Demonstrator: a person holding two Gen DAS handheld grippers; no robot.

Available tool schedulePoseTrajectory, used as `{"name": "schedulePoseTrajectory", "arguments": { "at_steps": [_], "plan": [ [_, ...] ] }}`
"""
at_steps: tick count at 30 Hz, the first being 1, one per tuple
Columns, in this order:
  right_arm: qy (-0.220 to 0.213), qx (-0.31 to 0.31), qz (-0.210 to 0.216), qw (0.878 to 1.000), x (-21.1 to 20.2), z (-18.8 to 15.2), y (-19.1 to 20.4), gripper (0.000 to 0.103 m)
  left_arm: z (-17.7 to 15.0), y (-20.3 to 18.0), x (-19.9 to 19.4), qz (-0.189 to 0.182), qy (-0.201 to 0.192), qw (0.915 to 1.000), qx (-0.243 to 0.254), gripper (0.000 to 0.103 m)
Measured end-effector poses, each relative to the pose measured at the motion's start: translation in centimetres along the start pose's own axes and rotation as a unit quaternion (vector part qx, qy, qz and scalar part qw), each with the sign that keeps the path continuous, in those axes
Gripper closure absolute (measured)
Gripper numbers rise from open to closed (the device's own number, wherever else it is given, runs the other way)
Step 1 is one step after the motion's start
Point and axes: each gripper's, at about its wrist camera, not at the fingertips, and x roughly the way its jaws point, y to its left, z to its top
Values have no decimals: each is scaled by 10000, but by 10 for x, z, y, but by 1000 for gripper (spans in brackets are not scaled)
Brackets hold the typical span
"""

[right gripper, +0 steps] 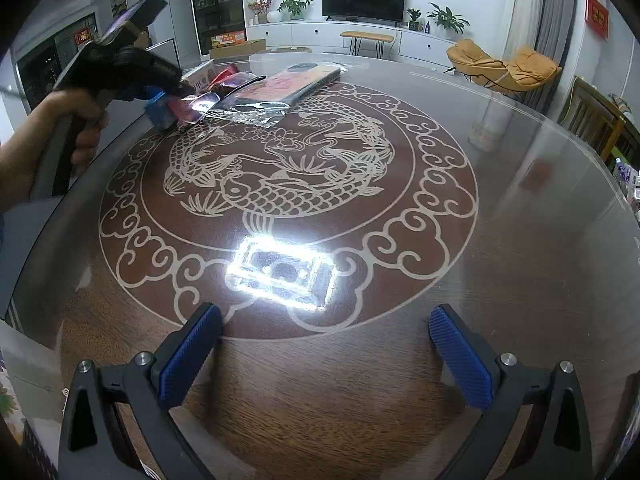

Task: Organize objects
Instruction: 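Grasp the blue-white ointment box with the left gripper and lift it, then grasp the red snack packet with the right gripper while the left holds the ointment box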

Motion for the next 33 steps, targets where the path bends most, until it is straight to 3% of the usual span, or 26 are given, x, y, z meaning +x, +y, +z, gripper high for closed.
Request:
{"name": "schedulePoseTrajectory", "arguments": {
  "at_steps": [6, 8, 9, 11, 12, 16, 19, 21, 23, 26, 30, 33],
  "plan": [
    [0, 0, 0, 10000, 0, 0, 0, 0, -98, -28, -61, -822, 279, 9962, -14, 80],
    [-1, 0, 0, 10000, 0, 0, 0, 0, -128, -28, -78, -1209, 442, 9916, -84, 73],
    [-1, 0, 0, 10000, 0, 0, 0, 0, -134, -25, -81, -1225, 492, 9911, -141, 68],
    [-1, 0, 0, 10000, 0, 0, 0, 0, -142, -13, -88, -1092, 462, 9923, -349, 40],
    [-1, 0, 0, 10000, 0, 0, 0, 0, -141, -8, -91, -995, 404, 9934, -396, 36],
    [-1, 0, 0, 10000, 0, 0, 0, 0, -139, 9, -106, -228, 168, 9984, -497, 34],
    [-1, -1, 0, 10000, 0, 0, 0, 0, -137, 6, -113, 127, -35, 9995, -295, 34],
    [-1, 0, 0, 10000, 0, 0, 0, 0, -135, 3, -114, -86, -65, 9999, -91, 34],
    [-1, -1, 0, 10000, 0, 0, 0, 0, -135, -7, -110, -466, 66, 9988, 124, 29],
    [-1, -1, 1, 10000, 0, 0, 0, 0, -135, -22, -98, -743, 288, 9955, 516, 28],
    [-1, -1, 1, 10000, 0, 0, 0, 0, -139, -38, -80, -199, 376, 9936, 1046, 26],
    [-1, -1, 1, 10000, 0, 0, 0, 0, -139, -32, -72, -170, 356, 9957, 840, 20]
  ]
}}
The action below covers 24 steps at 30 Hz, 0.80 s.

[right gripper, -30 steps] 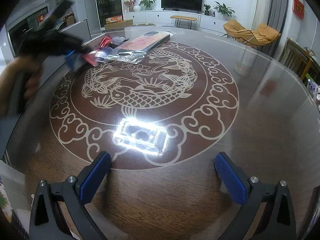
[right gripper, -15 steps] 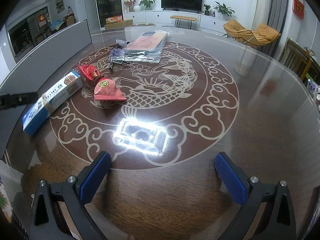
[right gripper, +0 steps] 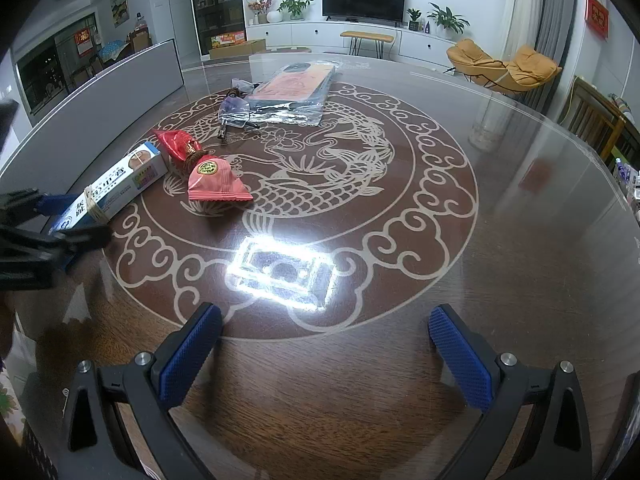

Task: Organize objects
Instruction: 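Grasp the red snack packet with the right gripper while the left holds the ointment box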

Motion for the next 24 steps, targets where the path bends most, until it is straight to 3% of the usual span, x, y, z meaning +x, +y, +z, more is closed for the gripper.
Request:
{"name": "schedulePoseTrajectory", "arguments": {
  "at_steps": [1, 4, 5, 9, 16, 18, 20, 24],
  "plan": [
    [-1, 0, 0, 10000, 0, 0, 0, 0, 0, 4, 0, 55, -66, 9999, -127, 20],
    [0, 0, 0, 10000, 0, 0, 0, 0, 2, 9, -1, 240, -275, 9989, -300, 53],
    [-1, 0, 0, 10000, 0, 0, 0, 0, -1, 11, -4, 257, -300, 9986, -346, 59],
    [-1, -1, 0, 10000, 0, 0, 0, 0, -18, 21, -16, 116, -366, 9975, -596, 59],
    [61, -30, 23, 10000, 1, 2, 0, 0, -51, 15, -33, 213, -408, 9978, -476, 60],
    [385, -158, 277, 9987, 3, 13, 1, 0, -53, 14, -33, 172, -432, 9976, -508, 60],
    [318, -331, 656, 9968, -2, 38, 11, 1, -55, 17, -34, 102, -485, 9971, -585, 60],
    [489, -1179, 853, 9881, 13, 89, 60, 4, -54, 17, -33, 64, -552, 9964, -642, 60]
  ]
}}
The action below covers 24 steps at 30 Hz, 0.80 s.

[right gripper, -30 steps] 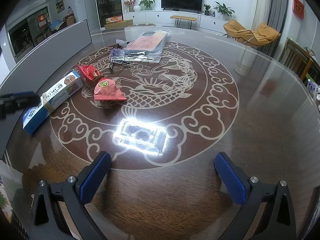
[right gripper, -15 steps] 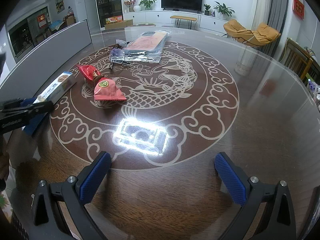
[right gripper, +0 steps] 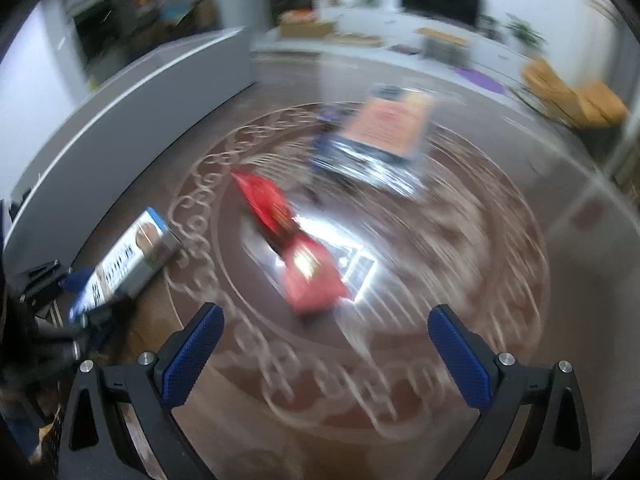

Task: Organize objects
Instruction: 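Grasp the red snack packet with the right gripper while the left holds the ointment box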

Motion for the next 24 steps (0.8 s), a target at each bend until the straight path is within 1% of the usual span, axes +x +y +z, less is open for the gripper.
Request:
{"name": "schedulePoseTrajectory", "arguments": {
  "at_steps": [1, 3, 4, 5, 6, 7, 8, 11, 12, 14, 17, 20, 24],
  "plan": [
    [61, -110, -18, 9999, 7, 9, 6, 9, 0, 0, 0, -13, -3, 10000, 1, 60],
    [268, -345, -12, 9990, 30, 30, 21, 11, 1, 2, 0, -58, 17, 10000, -1, 59],
    [369, -409, 0, 9985, 40, 35, 26, 25, 1, 2, 0, -79, 29, 10000, -1, 59],
    [466, -439, 33, 9979, 47, 37, 29, 46, 1, 3, -1, -95, 33, 9999, -5, 60],
    [546, -442, 55, 9975, 51, 37, 30, 52, 1, 3, -1, -116, 18, 9999, -19, 59],
    [457, -344, 193, 9982, 48, 36, 29, 78, 0, 4, -2, -147, -20, 9999, -45, 60],
    [462, -256, 182, 9984, 44, 33, 28, 84, -2, 4, -3, -171, -50, 9998, -63, 60],
    [320, -191, 213, 9991, 29, 19, 30, 84, -8, 4, -6, -245, -160, 9995, -150, 60],
    [258, -109, 256, 9993, 23, 9, 28, 84, -10, 4, -8, -271, -174, 9993, -179, 60],
    [152, 148, 382, 9990, 10, -8, 23, 84, -14, 3, -11, -354, -191, 9989, -251, 60],
    [1, 517, 566, 9971, -8, -30, 14, 84, -18, -2, -17, -406, -229, 9987, -220, 60],
    [-127, 861, 761, 9933, -25, -44, 2, 84, -18, -6, -27, -472, -315, 9982, -193, 60],
    [-263, 1052, 859, 9904, -42, -49, -5, 84, -14, -10, -48, -595, -512, 9967, -202, 60]
  ]
}}
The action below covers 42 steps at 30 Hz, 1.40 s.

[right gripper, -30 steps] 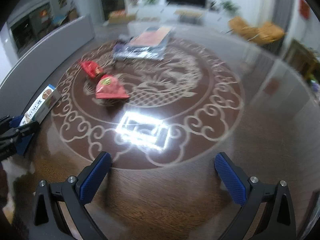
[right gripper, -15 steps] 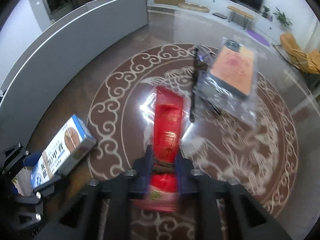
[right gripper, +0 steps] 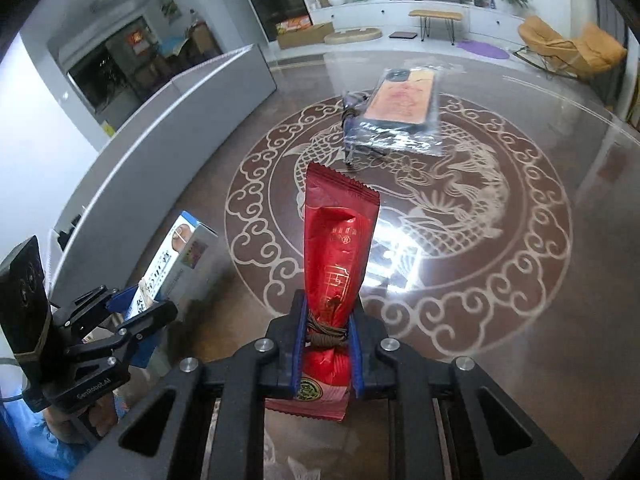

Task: Organize objects
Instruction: 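Grasp the red snack packet with the right gripper while the left holds the ointment box, then carry the ointment box and red packet over the cardboard box and open both grippers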

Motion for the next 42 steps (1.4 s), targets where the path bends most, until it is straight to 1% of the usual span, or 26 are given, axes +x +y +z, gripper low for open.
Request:
{"name": "schedulePoseTrajectory", "arguments": {
  "at_steps": [4, 9, 11, 15, 18, 21, 22, 23, 25, 27, 29, 30, 31, 32, 33, 34, 35, 36, 38, 40, 41, 42],
  "plan": [
    [-91, 36, 18, 10000, -13, 1, 1, 84, 12, -5, -24, -155, -257, 9995, -31, 60],
    [-203, -20, 163, 9997, -30, 2, 20, 84, 29, 0, -61, -292, -617, 9976, -147, 60],
    [-233, -69, 286, 9993, -35, 8, 31, 84, 36, 8, -78, -311, -767, 9963, -214, 60],
    [-316, -204, 563, 9977, -44, 21, 64, 84, 48, 41, -113, -210, -969, 9941, -442, 60],
    [-397, -338, 854, 9950, -49, 36, 98, 84, 54, 82, -138, 78, -1122, 9913, -680, 60],
    [-424, -473, 1245, 9902, -48, 54, 141, 84, 59, 130, -156, 623, -1183, 9875, -828, 60],
    [-424, -509, 1388, 9881, -47, 59, 154, 84, 61, 151, -159, 838, -1129, 9859, -905, 60],
    [-408, -582, 1588, 9848, -44, 67, 176, 84, 61, 163, -160, 951, -1085, 9850, -945, 60],
    [-332, -739, 1809, 9802, -35, 79, 210, 84, 64, 196, -156, 1302, -923, 9818, -1028, 60],
    [-236, -928, 1894, 9772, -22, 88, 240, 84, 66, 221, -147, 1526, -742, 9795, -1087, 60],
    [-142, -1089, 1858, 9764, -2, 96, 270, 83, 66, 236, -133, 1591, -481, 9803, -1070, 59],
    [-96, -1142, 1863, 9758, 8, 98, 281, 83, 66, 243, -121, 1684, -197, 9801, -1030, 59],
    [-26, -1182, 1890, 9748, 18, 100, 290, 80, 66, 249, -113, 1782, -31, 9787, -1021, 58],
    [118, -1177, 1945, 9737, 33, 102, 297, 67, 65, 252, -106, 1885, 102, 9766, -1034, 54],
    [261, -1103, 1947, 9743, 46, 103, 302, 56, 62, 255, -102, 2005, 184, 9734, -1093, 48],
    [320, -1005, 1932, 9755, 55, 103, 303, 39, 59, 252, -99, 2070, 177, 9715, -1138, 32],
    [258, -864, 1930, 9770, 60, 102, 300, 37, 54, 252, -102, 2170, 81, 9687, -1202, 22],
    [183, -787, 1938, 9777, 59, 102, 296, 37, 51, 249, -106, 2232, -54, 9668, -1245, 19],
    [-68, -713, 1946, 9783, 51, 97, 281, 33, 46, 244, -114, 2298, -256, 9644, -1283, 11],
    [-326, -764, 1695, 9820, 41, 97, 260, 17, 45, 239, -119, 2304, -386, 9637, -1293, 11],
    [-543, -796, 1443, 9848, 33, 93, 246, 10, 46, 235, -121, 2283, -455, 9640, -1284, 11],
    [-671, -815, 1259, 9864, 29, 88, 235, 8, 45, 226, -125, 2240, -550, 9649, -1257, 11]
  ]
}}
